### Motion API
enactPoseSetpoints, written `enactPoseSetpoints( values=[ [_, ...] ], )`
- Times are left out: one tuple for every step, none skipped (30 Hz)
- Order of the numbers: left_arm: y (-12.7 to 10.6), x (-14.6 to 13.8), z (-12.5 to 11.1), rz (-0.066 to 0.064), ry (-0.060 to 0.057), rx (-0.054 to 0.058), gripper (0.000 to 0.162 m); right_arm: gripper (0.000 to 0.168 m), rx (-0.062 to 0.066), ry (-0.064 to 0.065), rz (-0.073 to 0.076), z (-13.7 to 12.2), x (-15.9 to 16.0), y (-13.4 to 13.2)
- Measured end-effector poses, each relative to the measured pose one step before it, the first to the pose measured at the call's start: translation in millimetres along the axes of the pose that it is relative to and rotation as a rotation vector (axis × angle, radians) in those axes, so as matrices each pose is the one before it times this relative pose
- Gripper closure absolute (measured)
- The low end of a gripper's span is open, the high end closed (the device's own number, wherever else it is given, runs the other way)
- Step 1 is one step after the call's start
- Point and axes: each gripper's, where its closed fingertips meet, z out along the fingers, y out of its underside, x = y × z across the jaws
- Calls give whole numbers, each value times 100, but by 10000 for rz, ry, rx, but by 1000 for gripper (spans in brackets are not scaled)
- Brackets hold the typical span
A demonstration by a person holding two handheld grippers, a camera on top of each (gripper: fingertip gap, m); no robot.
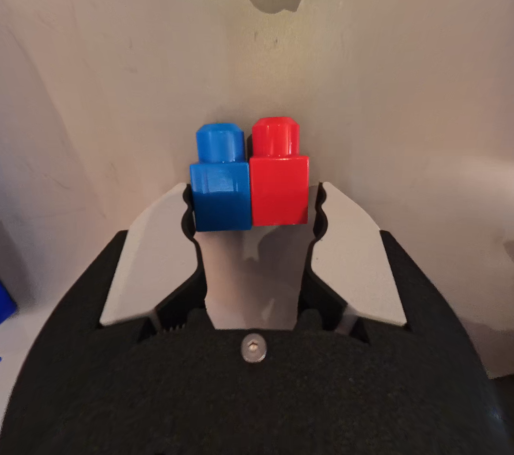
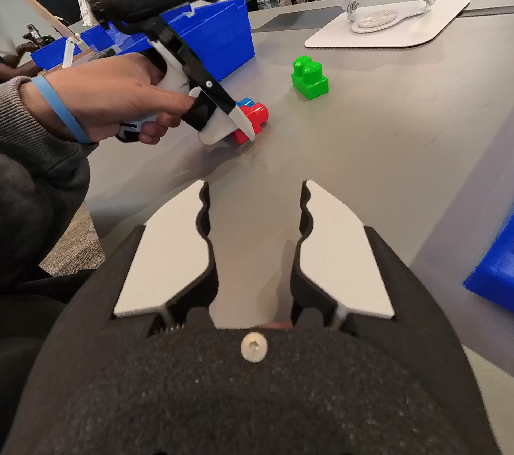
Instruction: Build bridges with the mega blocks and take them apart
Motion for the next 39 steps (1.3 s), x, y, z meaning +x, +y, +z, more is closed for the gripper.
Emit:
enactPoseSetpoints(
  values=[
    [-15, -73, 98, 59, -57, -42, 86, 105, -6, -10, -2, -2, -9, 17],
    [-47, 55, 28, 47, 35, 5, 87, 105, -2, -7, 6, -8, -5, 2],
    [-108, 141, -19, 49, 99, 65, 88, 105, 0, -3, 17, -7, 16, 2],
    [-55, 116, 2, 66, 89, 51, 88, 105, 6, -9, 22, -16, 9, -3],
    [43, -28, 42, 104, 0, -30, 88, 105, 4, -5, 21, 3, 16, -8],
    [4, -118, 7, 115, -34, -5, 88, 105, -11, -18, 17, 6, -1, 9],
    [39, -85, 1, 89, 24, -20, 88, 105, 1, -13, 7, 5, -6, 2],
    [8, -63, -13, 92, 56, 6, 88, 105, 21, 4, -1, -16, -4, -25],
    [6, -80, -24, 111, 62, 43, 88, 105, 16, 5, 5, -24, 13, -25],
    [-47, -56, -67, 164, 64, 126, 88, 106, 7, 0, 9, 2, 5, -1],
    [-142, -129, -188, 156, 4, 246, 88, 105, 1, 1, 16, -2, 24, -13],
    [-274, 3, -294, 260, 78, 361, 88, 105, 7, -7, 17, -2, 10, -8],
    [-323, 34, -367, 356, 65, 418, 88, 106, 14, -6, 12, -6, 21, -26],
    [-228, -265, -431, 262, -115, 380, 88, 106, -5, 7, -12, -7, 24, -17],
    [-331, -113, -448, 343, 15, 472, 88, 106, -30, 39, -73, -8, 71, 2],
    [-411, -105, -501, 404, 9, 588, 88, 105, -44, 99, -133, -12, 155, -15],
    [-373, -331, -528, 400, -131, 634, 88, 105, -34, 148, -143, -26, 237, -27],
    [-352, -178, -491, 422, 6, 672, 88, 105, 15, 118, -87, -19, 237, -95],
    [-371, -91, -500, 282, 73, 731, 88, 106, 25, 70, -5, 21, 213, -81],
    [-318, -98, -473, 126, 93, 677, 88, 106, -5, 36, 56, 37, 189, -17],
    [-242, -45, -403, 58, 122, 574, 88, 106, -4, 25, 71, 73, 161, -30],
    [-229, -160, -371, 16, 14, 492, 88, 106, -9, 36, 34, 97, 122, -42],
    [-109, -108, -314, 6, 32, 330, 88, 106, -12, 58, -28, 122, 75, -77],
    [-32, -70, -230, 14, 34, 211, 88, 106, -36, 65, -104, 182, 16, -111],
    [-20, -163, -206, 68, -65, 167, 88, 105, -73, 120, -159, 213, 40, -150],
    [35, -55, -155, 97, 4, 109, 88, 105, -64, 75, -198, 248, -48, -293],
    [27, -3, -178, 37, 31, 122, 88, 105, -95, 81, -210, 291, -24, -449],
    [-13, 53, -208, -22, 53, 169, 88, 104, -112, 65, -202, 330, -32, -635],
    [56, 126, -219, -43, 102, 118, 88, 104, -76, 20, -255, 411, -54, -886],
    [56, 54, -285, -31, 43, 151, 88, 104, -131, 42, -312, 577, 37, -1040],
    [117, 68, -297, -9, 61, 132, 88, 104, -213, 81, -389, 805, 208, -1101],
    [236, 92, -302, -18, 92, 64, 88, 103, -410, 6, -361, 1104, 232, -986],
    [245, -7, -309, -45, 27, 84, 88, 103, -618, -171, -278, 1319, 111, -824],
    [281, -17, -301, -98, 51, 68, 88, 103, -551, -219, -188, 1434, 110, -934],
    [265, -7, -271, -187, 80, 71, 88, 104, -437, -121, -213, 1607, 301, -991],
    [230, -8, -244, -251, 93, 87, 88, 104, -529, 139, -328, 1771, 705, -756],
    [160, 86, -230, -261, 158, 57, 88, 104, -607, 185, -460, 1885, 758, -520],
    [7, 103, -285, -204, 155, 58, 88, 104, -571, 161, -423, 1926, 688, -457],
    [-116, 19, -335, -85, 69, 70, 88, 105, -473, -105, -301, 1931, 269, -450]
  ],
)
